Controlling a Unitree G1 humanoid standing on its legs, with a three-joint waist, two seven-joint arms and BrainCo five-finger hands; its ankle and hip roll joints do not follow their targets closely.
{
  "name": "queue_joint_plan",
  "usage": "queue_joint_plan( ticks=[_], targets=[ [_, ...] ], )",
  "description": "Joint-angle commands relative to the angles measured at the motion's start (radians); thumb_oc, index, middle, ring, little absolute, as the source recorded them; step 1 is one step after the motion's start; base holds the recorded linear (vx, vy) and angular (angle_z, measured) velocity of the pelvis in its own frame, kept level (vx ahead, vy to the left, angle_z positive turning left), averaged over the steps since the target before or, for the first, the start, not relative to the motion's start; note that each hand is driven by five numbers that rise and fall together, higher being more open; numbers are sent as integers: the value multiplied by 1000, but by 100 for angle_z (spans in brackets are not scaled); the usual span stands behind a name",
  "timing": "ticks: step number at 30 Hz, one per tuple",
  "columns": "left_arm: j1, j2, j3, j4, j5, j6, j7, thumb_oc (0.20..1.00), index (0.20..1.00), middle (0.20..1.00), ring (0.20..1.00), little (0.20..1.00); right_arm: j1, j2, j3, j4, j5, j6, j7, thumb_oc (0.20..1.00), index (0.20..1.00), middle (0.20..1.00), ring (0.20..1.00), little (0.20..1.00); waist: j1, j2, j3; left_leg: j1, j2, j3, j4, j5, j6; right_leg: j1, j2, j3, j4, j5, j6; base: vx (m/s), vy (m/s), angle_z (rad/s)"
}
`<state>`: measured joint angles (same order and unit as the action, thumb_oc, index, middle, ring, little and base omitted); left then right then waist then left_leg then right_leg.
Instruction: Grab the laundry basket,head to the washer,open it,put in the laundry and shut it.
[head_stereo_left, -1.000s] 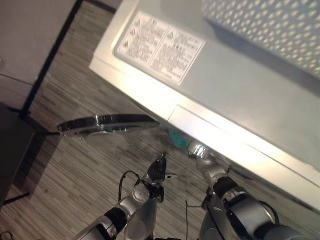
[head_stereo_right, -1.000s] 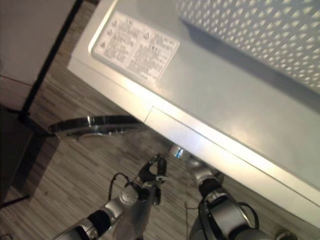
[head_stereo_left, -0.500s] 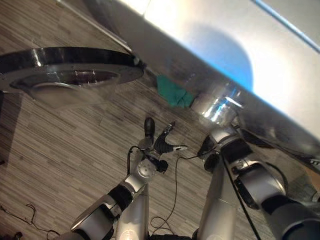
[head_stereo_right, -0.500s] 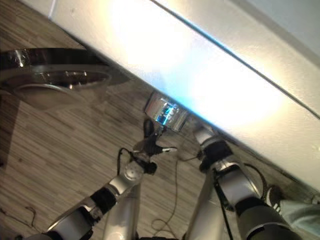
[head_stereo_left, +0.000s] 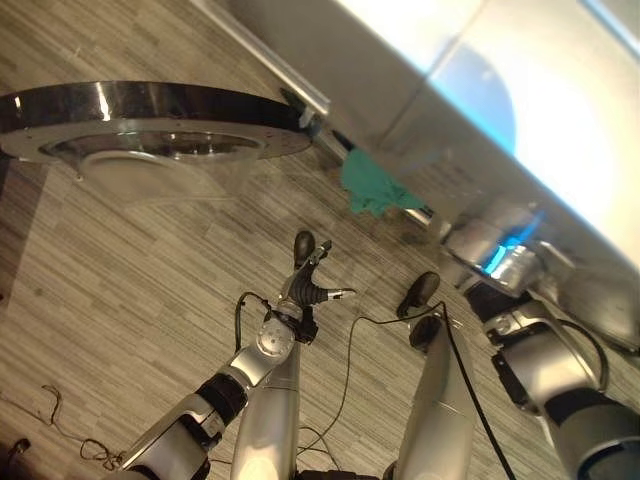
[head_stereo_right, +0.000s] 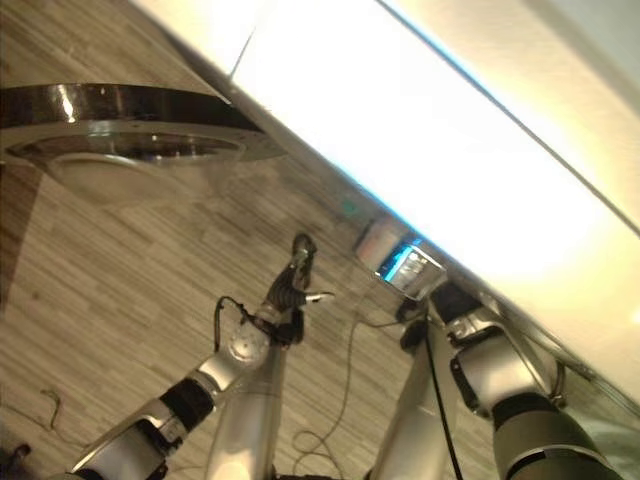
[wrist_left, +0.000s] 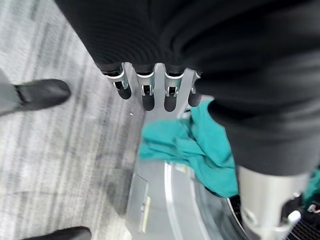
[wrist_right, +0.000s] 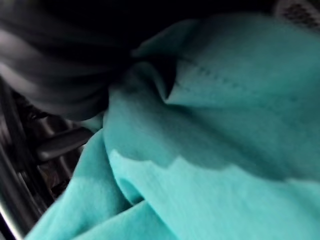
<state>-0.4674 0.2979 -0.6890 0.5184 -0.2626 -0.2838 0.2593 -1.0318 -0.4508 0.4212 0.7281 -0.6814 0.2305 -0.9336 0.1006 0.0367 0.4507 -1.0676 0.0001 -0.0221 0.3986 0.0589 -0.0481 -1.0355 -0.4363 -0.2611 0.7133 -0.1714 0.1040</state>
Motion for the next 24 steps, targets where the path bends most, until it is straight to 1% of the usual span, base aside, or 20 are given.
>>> queue_joint_plan(
  ticks=[1, 2, 3, 4, 7, 9, 10, 11, 12, 13, 15, 16, 17, 18, 19, 20, 21, 22, 23, 24],
  targets=[
    [88, -10, -50, -27, 3, -46, -17, 1000, 1000, 1000, 1000, 1000, -224, -191, 60, 92, -12, 20, -13, 200, 200, 200, 200, 200, 45, 34, -160, -30, 56, -60, 87, -177, -69, 33, -56, 84, -198, 108, 126, 12, -9, 17],
    [102, 7, -56, -45, -13, -49, -27, 1000, 1000, 1000, 1000, 1000, -279, -254, 103, 181, 14, 26, -5, 200, 200, 200, 200, 200, 69, 36, -166, -44, 51, -62, 83, -170, -74, 28, -66, 72, -197, 107, 131, 17, 30, 21],
    [106, 9, -53, -56, -23, -46, -29, 1000, 1000, 1000, 1000, 1000, -320, -281, 148, 236, 26, 20, -6, 200, 200, 200, 200, 200, 82, 44, -167, -56, 45, -62, 82, -167, -75, 17, -70, 70, -194, 108, 135, 30, 28, 27],
    [111, 12, -54, -66, -31, -46, -36, 1000, 1000, 1000, 1000, 1000, -358, -317, 198, 273, 25, 23, 3, 200, 200, 200, 200, 200, 93, 45, -170, -66, 43, -62, 80, -165, -77, 9, -78, 64, -192, 107, 139, 25, 23, 31],
    [125, 26, -51, -89, -47, -38, -52, 1000, 1000, 1000, 1000, 1000, -450, -408, 309, 321, 6, 32, 41, 200, 200, 200, 200, 200, 112, 48, -179, -95, 36, -65, 83, -157, -82, -18, -88, 56, -180, 106, 145, 19, -2, 21],
    [136, 27, -50, -92, -51, -33, -53, 1000, 1000, 1000, 1000, 1000, -496, -455, 350, 308, -1, 47, 39, 200, 200, 200, 200, 200, 116, 44, -185, -103, 35, -63, 77, -152, -85, -25, -91, 55, -180, 108, 147, 38, 24, 7],
    [142, 22, -47, -87, -52, -28, -55, 1000, 1000, 1000, 1000, 1000, -518, -483, 361, 286, -4, 60, 34, 200, 200, 200, 200, 200, 115, 42, -188, -101, 38, -61, 68, -149, -85, -25, -94, 53, -186, 110, 148, 29, 14, 7],
    [141, 20, -48, -86, -52, -28, -55, 1000, 1000, 1000, 1000, 1000, -519, -485, 363, 283, -4, 62, 36, 200, 200, 200, 200, 200, 116, 44, -187, -101, 38, -60, 66, -148, -85, -25, -94, 53, -187, 110, 148, 47, 56, -22],
    [142, 4, -39, -70, -47, -21, -50, 1000, 1000, 1000, 1000, 1000, -515, -512, 357, 225, -24, 89, 41, 200, 200, 200, 200, 200, 112, 40, -188, -91, 41, -50, 51, -146, -82, -18, -92, 52, -199, 117, 149, 46, 66, -24],
    [139, -5, -32, -59, -41, -19, -48, 1000, 1000, 1000, 1000, 1000, -511, -518, 348, 172, -46, 105, 37, 200, 200, 200, 200, 200, 107, 37, -188, -86, 42, -47, 46, -147, -80, -14, -92, 52, -209, 120, 149, 60, 65, -18],
    [128, -34, -13, -36, -42, -17, -42, 1000, 1000, 1000, 1000, 1000, -467, -515, 289, 74, -85, 143, 46, 200, 200, 200, 200, 200, 95, 33, -185, -70, 45, -39, 32, -150, -75, 1, -91, 52, -238, 133, 148, 20, 11, 9],
    [128, -33, -14, -33, -41, -18, -42, 1000, 1000, 1000, 1000, 1000, -457, -516, 280, 64, -90, 147, 50, 200, 200, 200, 200, 200, 95, 31, -185, -67, 45, -39, 30, -149, -75, 5, -91, 52, -241, 135, 148, 25, 26, -16],
    [117, -54, -5, -22, -41, -19, -32, 1000, 1000, 1000, 1000, 1000, -398, -459, 181, 17, -75, 166, 30, 200, 200, 200, 200, 200, 86, 34, -179, -46, 48, -32, 14, -151, -70, 23, -87, 52, -271, 149, 148, -50, 48, -20],
    [107, -60, -5, -15, -40, -21, -25, 1000, 1000, 1000, 1000, 1000, -355, -405, 104, -18, -50, 169, 7, 200, 200, 200, 200, 200, 79, 33, -168, -41, 43, -26, -1, -119, -62, 30, -86, 44, -303, 187, 139, -51, 77, 0],
    [95, -68, -4, -5, -43, -23, -14, 1000, 1000, 1000, 1000, 1000, -313, -344, 35, -35, -12, 160, -19, 200, 200, 200, 200, 200, 71, 34, -163, -29, 43, -22, -14, -115, -57, 43, -83, 44, -326, 200, 139, -67, 53, 8],
    [99, -62, -8, -4, -43, -24, -14, 1000, 1000, 1000, 1000, 1000, -299, -342, 23, -43, -15, 161, -19, 200, 200, 200, 200, 200, 73, 27, -160, -20, 44, -21, -16, -116, -58, 52, -81, 43, -330, 200, 139, -17, 69, 5],
    [85, -71, -17, -5, -49, -33, 7, 1000, 1000, 1000, 1000, 1000, -222, -195, -124, -87, 124, 99, -94, 200, 200, 200, 200, 200, 62, 28, -148, 10, 39, -9, -38, -113, -52, 85, -74, 42, -380, 229, 140, -23, 76, -2],
    [75, -74, -32, -18, -46, -34, 17, 1000, 1000, 1000, 1000, 1000, -190, -94, -192, -88, 232, 47, -139, 200, 200, 200, 200, 200, 57, 35, -142, 26, 35, 3, -58, -108, -46, 104, -74, 43, -416, 252, 142, 44, 55, -17],
    [76, -72, -32, -19, -47, -33, 18, 1000, 1000, 1000, 1000, 1000, -188, -92, -192, -88, 233, 46, -140, 200, 200, 200, 200, 200, 58, 32, -148, 41, 40, -1, -61, -133, -50, 117, -69, 48, -415, 229, 150, -13, 58, -24],
    [73, -71, -40, -25, -51, -35, 20, 1000, 1000, 1000, 1000, 1000, -174, -49, -213, -94, 273, 18, -159, 200, 200, 200, 200, 200, 53, 39, -137, 42, 26, 9, -71, -104, -42, 122, -72, 47, -443, 263, 143, -3, 47, -26]
  ],
)
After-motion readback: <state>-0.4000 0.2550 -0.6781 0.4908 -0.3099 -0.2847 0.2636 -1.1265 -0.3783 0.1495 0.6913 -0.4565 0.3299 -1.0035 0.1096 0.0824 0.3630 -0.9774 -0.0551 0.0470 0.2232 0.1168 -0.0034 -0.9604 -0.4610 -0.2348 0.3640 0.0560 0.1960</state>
